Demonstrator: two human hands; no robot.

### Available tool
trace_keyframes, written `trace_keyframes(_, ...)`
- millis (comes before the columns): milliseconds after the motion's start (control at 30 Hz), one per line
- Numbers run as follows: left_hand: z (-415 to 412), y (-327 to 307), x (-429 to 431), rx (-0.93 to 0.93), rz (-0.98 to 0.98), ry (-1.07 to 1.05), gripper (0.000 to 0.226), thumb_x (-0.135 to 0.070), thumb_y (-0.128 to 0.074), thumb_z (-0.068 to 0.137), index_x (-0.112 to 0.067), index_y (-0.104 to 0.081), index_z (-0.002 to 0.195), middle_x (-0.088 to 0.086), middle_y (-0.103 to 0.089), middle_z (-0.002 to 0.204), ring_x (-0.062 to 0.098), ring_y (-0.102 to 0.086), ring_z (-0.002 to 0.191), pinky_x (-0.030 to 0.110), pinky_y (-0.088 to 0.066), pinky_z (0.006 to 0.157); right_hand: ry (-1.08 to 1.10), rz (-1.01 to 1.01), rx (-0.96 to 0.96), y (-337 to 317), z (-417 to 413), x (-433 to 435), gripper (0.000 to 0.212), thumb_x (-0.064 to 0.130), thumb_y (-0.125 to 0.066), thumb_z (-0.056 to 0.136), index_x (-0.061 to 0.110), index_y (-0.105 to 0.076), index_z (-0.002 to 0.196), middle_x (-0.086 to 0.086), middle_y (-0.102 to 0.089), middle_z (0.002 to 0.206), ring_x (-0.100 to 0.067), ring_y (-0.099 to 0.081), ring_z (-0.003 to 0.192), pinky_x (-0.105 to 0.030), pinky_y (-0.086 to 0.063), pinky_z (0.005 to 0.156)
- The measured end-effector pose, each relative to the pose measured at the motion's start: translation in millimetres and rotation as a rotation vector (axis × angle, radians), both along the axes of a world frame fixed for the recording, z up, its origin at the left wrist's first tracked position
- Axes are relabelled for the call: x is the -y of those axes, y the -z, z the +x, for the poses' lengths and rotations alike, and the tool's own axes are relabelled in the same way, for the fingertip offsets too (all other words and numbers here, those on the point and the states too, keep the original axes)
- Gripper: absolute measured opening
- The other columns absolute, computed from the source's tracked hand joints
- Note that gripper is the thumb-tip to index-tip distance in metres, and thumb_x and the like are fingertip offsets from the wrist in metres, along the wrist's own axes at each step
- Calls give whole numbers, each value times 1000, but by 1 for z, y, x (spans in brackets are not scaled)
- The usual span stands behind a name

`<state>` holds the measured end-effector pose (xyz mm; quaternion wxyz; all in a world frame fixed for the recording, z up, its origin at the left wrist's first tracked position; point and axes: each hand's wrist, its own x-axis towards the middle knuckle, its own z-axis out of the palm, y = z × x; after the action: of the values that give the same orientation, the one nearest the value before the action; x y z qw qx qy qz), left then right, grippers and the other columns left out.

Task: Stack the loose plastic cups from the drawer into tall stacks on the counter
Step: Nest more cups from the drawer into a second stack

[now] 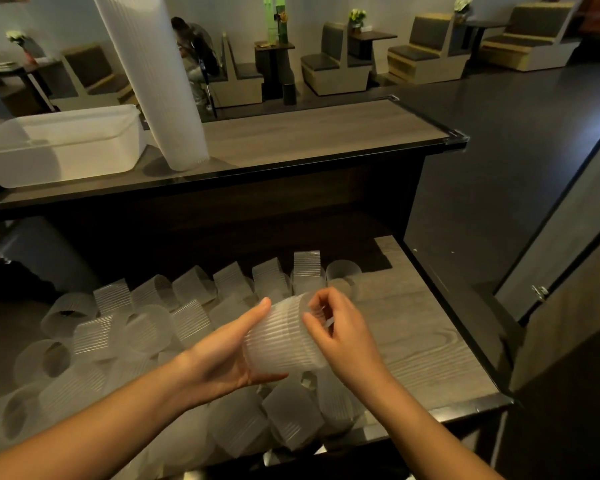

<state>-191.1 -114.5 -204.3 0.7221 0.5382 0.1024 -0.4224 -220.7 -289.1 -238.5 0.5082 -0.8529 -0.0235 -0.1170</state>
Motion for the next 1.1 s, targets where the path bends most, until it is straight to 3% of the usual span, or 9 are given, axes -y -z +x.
trace_keyframes(133, -1, -2, 5, 29, 51, 21, 57, -45, -54, 73, -18, -55, 123, 20, -55, 126, 37, -58, 111, 45, -55, 82, 32, 69, 7, 8, -12, 16, 15, 35, -47, 91, 31, -49, 105, 15, -51, 101, 4, -50, 91, -13, -45, 75)
trace_keyframes(300, 1, -6, 0, 18, 9, -9, 47, -40, -54, 74, -14, -60, 113, 19, -61, 111, 32, -68, 88, 43, -56, 71, 78, 30, -109, 38, -41, 58, 18, 25, -61, 85, 36, -54, 97, 15, -56, 95, 5, -53, 88, -13, -45, 71)
trace_keyframes(367, 2, -3, -4, 12, -12, 6, 47, -41, -62, 73, -13, -64, 110, 20, -64, 106, 32, -69, 84, 43, -56, 71, 51, -42, -183, 51, -55, 68, 25, 26, -67, 80, 38, -53, 97, 16, -56, 96, 3, -52, 89, -15, -45, 71)
trace_keyframes(433, 2, 0, -6, -5, -45, 26, 60, -43, -81, 57, -11, -69, 106, 20, -68, 101, 34, -68, 86, 44, -56, 72, 13, -170, -252, 63, -64, 69, 31, 30, -70, 76, 38, -48, 97, 21, -50, 99, 3, -48, 91, -13, -42, 73)
trace_keyframes(500, 1, 2, -6, -19, -47, 38, 69, -43, -82, 49, -11, -67, 108, 20, -69, 99, 34, -68, 86, 44, -56, 71, -6, -288, -282, 74, -65, 64, 35, 34, -69, 76, 36, -42, 98, 25, -41, 99, 3, -44, 91, -11, -39, 73)
trace_keyframes(633, -1, 5, -3, -45, -37, 45, 60, -44, -66, 72, -11, -57, 122, 24, -58, 118, 35, -67, 89, 42, -58, 67, 98, -314, -277, 86, -58, 52, 26, 27, -63, 82, 29, -41, 96, 23, -37, 92, 0, -43, 86, -15, -39, 69)
trace_keyframes(767, -2, 3, -5, -59, -29, 37, 54, -43, -57, 77, -11, -57, 121, 25, -55, 123, 35, -67, 90, 43, -56, 72, 214, -154, -262, 87, -53, 46, 18, 12, -57, 86, 25, -45, 83, 11, -46, 84, -3, -46, 69, -17, -39, 61)
trace_keyframes(967, -2, 2, -6, -50, -13, 5, 52, -40, -53, 77, -11, -58, 120, 25, -57, 124, 35, -67, 91, 47, -52, 79, 357, 175, -185, 63, -48, 51, 18, 5, -57, 85, 21, -51, 80, 0, -55, 87, -15, -55, 80, -22, -46, 68)
trace_keyframes(1100, -1, 3, -5, -38, -7, 18, 54, -41, -52, 77, -12, -56, 123, 25, -54, 126, 36, -66, 95, 45, -53, 78, 400, 525, -100, 26, -47, 57, 8, 5, -55, 85, 12, -53, 83, -4, -54, 82, -17, -53, 76, -22, -44, 67)
